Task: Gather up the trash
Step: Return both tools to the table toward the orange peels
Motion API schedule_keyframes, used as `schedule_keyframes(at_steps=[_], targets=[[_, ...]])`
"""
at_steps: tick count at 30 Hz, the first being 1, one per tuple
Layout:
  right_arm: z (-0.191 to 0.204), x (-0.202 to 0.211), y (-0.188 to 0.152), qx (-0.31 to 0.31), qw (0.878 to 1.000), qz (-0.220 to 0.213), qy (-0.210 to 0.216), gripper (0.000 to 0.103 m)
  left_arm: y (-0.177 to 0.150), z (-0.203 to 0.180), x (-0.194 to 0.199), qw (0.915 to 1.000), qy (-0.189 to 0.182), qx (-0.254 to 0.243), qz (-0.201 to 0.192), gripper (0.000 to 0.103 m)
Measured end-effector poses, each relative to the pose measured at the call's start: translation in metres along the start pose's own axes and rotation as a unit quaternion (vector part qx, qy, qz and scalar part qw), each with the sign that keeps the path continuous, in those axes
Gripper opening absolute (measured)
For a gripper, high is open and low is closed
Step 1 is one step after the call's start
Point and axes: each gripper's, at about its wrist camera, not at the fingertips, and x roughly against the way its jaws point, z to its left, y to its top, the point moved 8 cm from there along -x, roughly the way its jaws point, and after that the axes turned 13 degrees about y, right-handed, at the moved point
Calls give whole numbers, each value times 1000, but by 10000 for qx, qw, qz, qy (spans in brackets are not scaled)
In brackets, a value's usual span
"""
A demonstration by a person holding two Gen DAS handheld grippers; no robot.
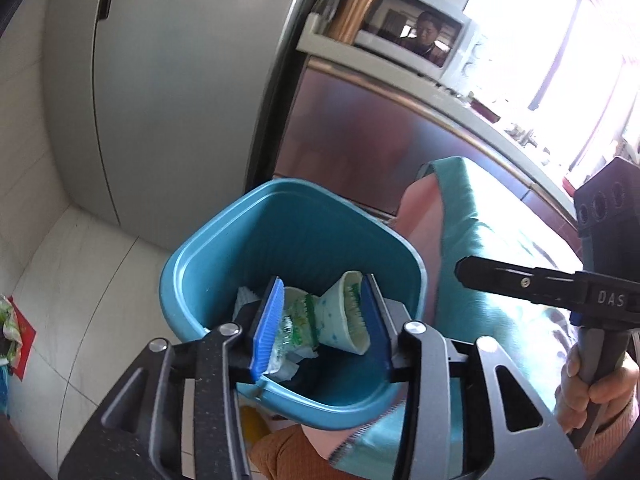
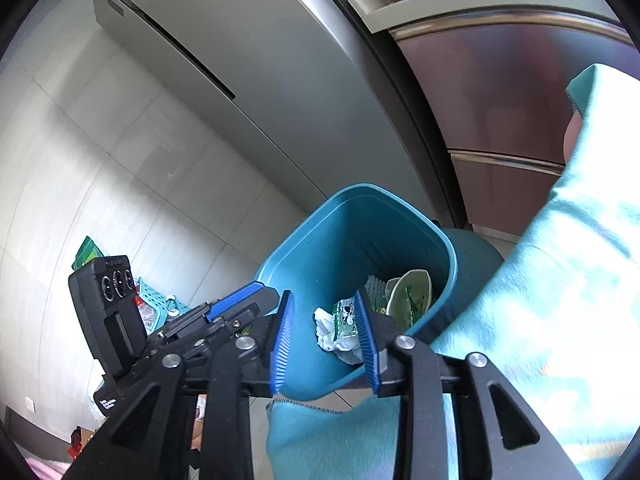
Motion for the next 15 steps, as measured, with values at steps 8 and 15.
schedule_keyframes(at_steps=[8, 15], targets=[[16, 58, -10, 366, 9982, -456, -118, 42, 5, -51, 45, 9966, -405, -517, -500, 50], [16, 134, -23, 503, 9919, -1035, -531, 46, -5, -122, 75, 9859, -1080, -1066, -700, 54]])
